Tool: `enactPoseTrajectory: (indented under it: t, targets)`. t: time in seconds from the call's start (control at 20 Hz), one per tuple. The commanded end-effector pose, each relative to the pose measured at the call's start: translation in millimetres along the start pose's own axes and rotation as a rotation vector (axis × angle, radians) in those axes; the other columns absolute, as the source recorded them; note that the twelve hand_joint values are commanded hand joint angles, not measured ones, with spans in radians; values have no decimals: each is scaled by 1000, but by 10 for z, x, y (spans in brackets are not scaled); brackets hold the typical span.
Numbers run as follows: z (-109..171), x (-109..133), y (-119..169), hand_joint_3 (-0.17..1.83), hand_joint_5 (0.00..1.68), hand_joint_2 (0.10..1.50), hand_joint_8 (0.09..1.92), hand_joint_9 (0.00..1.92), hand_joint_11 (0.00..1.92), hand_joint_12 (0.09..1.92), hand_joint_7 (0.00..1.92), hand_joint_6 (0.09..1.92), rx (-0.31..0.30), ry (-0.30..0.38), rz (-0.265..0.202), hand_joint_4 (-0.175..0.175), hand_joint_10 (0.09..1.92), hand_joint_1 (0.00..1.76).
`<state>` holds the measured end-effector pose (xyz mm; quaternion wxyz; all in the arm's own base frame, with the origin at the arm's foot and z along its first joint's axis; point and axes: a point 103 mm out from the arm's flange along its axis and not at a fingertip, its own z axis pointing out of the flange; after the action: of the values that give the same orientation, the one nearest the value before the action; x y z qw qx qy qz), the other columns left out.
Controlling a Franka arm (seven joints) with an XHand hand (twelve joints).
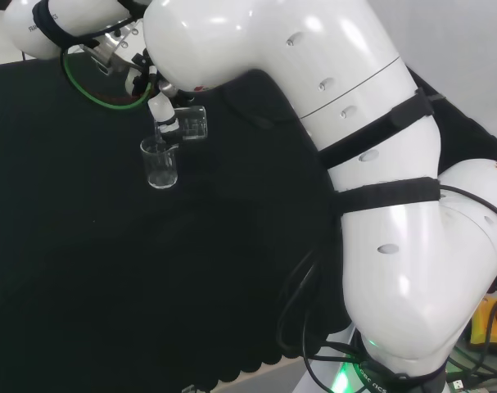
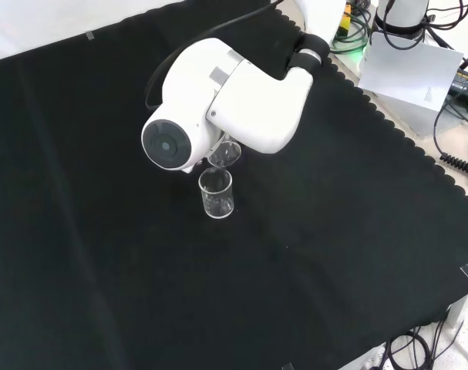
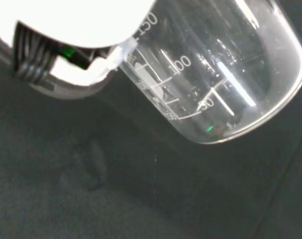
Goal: Pour the water from the handheld beaker into the one on the table.
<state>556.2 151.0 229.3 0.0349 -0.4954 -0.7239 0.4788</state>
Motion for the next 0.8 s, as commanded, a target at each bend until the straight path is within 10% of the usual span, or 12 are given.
enactPoseTrajectory:
  t: [0.05,0.8]
  targets:
    - [-70,-18,-44,890,1203,530,664,1420,1172,860,1392,829,36,-56,43,-33,415,1302]
    - [-84,-5,-48,890,1203,530,665,1417,1171,860,1392,829,50,-71,59,-33,419,1301]
